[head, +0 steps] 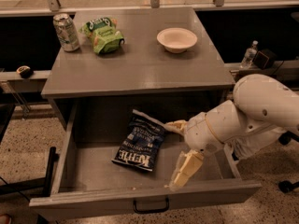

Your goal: Pick blue chip bag from top drawer and place on counter

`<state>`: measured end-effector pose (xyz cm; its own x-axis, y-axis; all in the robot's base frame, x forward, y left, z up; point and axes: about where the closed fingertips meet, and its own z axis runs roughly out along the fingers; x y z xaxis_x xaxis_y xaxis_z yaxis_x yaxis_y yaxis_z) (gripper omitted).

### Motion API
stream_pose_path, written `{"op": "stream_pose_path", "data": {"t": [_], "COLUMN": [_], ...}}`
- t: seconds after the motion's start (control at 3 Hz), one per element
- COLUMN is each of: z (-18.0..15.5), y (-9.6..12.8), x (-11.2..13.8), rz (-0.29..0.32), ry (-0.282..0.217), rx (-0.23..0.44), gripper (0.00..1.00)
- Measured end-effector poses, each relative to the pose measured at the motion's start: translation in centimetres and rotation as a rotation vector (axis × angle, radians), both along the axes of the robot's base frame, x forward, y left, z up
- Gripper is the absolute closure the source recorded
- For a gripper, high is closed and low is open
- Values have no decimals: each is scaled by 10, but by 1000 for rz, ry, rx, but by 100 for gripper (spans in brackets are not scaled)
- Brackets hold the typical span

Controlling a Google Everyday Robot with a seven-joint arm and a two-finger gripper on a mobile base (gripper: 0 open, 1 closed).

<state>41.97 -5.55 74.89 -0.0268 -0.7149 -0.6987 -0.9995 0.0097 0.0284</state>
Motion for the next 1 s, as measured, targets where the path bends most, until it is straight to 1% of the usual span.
{"op": "stream_pose_path", "data": {"t": [0.33,0.67,1.0], "z": [0,0,-25], "y": [-9,-33,-56], "x": [25,69,103], "rz": [-54,-160,-286], "ry": [-55,-138,-167], "rx": [-20,-15,-25], "gripper": [0,0,0]}}
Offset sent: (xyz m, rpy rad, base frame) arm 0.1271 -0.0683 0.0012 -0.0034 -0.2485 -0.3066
